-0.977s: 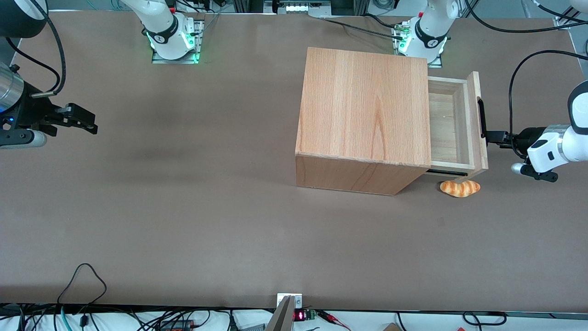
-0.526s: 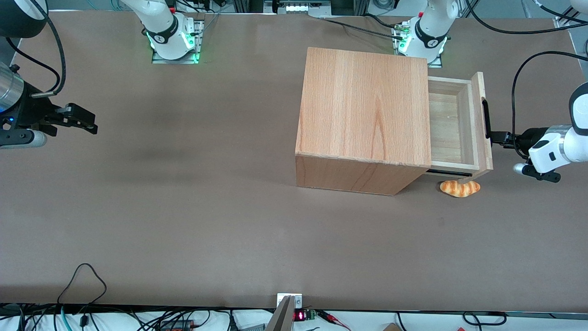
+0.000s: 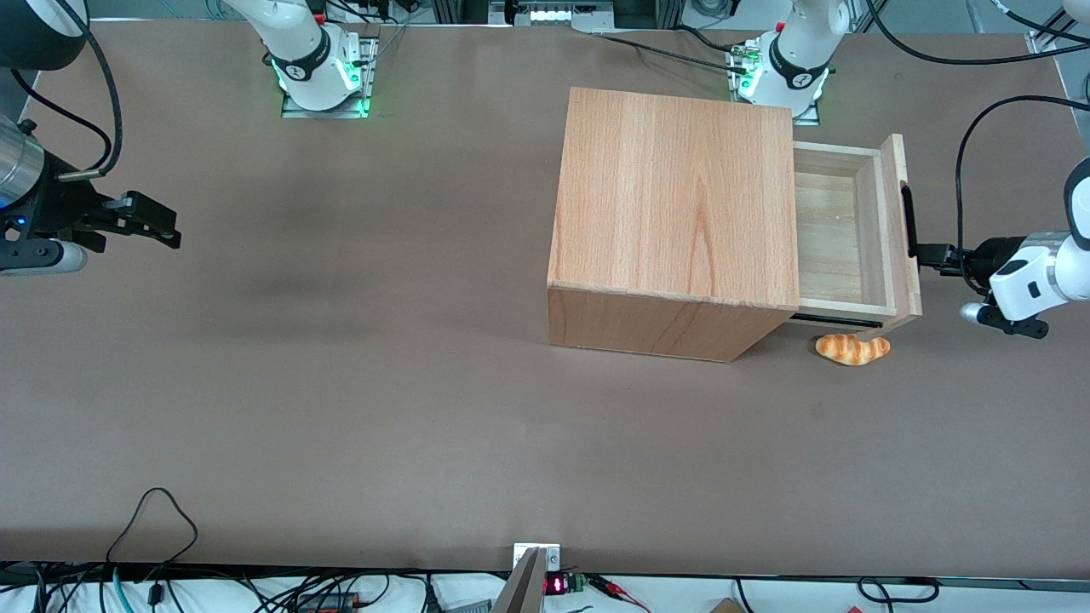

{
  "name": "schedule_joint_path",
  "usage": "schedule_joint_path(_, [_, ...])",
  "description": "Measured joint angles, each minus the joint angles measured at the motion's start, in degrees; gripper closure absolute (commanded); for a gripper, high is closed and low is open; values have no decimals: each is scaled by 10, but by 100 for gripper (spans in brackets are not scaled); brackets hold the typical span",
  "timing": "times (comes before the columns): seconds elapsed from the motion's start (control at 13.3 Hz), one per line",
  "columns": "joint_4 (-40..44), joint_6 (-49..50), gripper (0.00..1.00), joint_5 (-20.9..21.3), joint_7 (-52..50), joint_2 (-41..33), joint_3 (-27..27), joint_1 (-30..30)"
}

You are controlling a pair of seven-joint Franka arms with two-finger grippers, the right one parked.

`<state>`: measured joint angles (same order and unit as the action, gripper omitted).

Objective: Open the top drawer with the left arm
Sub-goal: 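Pull the handle with the left gripper, sliding the drawer out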

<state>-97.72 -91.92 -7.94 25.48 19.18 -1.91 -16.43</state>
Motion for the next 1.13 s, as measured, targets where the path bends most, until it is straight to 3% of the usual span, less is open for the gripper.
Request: schedule_joint_path(1.13, [43, -12, 0, 0, 44, 24, 0, -57])
